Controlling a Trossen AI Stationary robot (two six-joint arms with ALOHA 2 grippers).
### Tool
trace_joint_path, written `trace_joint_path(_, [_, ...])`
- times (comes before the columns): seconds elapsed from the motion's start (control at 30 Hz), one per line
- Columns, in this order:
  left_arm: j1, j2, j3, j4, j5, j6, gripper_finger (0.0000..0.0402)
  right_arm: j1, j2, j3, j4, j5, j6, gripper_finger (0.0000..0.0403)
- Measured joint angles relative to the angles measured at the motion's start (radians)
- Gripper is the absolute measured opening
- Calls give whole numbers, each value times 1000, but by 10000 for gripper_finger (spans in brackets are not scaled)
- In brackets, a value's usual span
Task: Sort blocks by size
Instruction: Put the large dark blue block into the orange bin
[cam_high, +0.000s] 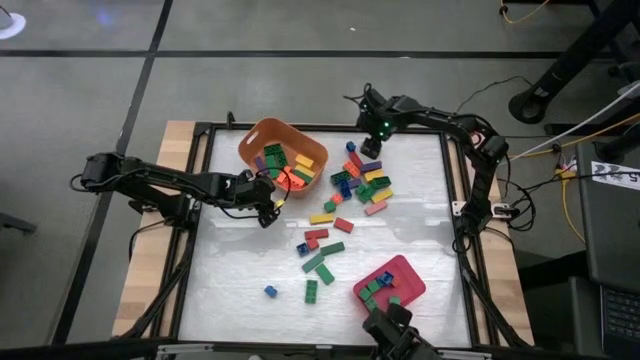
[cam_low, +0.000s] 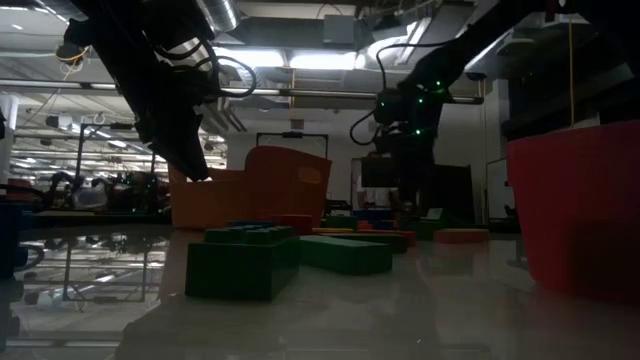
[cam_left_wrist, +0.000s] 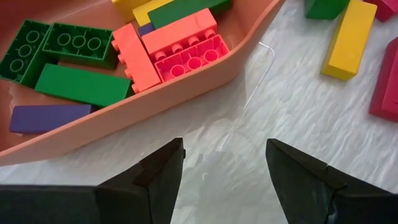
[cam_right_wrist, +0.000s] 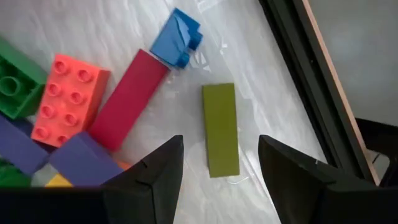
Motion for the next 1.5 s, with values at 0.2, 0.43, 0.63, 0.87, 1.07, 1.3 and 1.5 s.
trace_joint_path(0.2, [0, 0, 0, 3, 0, -14, 217, 0, 0, -12, -22, 6, 2, 205])
trace_joint_path(0.43, [0, 0, 0, 3, 0, -15, 217, 9, 0, -12, -119, -23, -4, 205])
trace_joint_path(0.63, [0, 0, 0, 3, 0, -15, 217, 46, 0, -12, -226, -106, -30, 205])
trace_joint_path(0.87, [0, 0, 0, 3, 0, -15, 217, 125, 0, -12, -227, -112, -111, 205])
trace_joint_path(1.07, [0, 0, 0, 3, 0, -15, 217, 186, 0, -12, -181, 35, -181, 204])
trace_joint_path(1.3, [0, 0, 0, 3, 0, -15, 217, 197, 0, -12, -167, 13, -188, 204])
trace_joint_path(1.5, [0, 0, 0, 3, 0, -15, 217, 197, 0, -12, -166, -6, -188, 204])
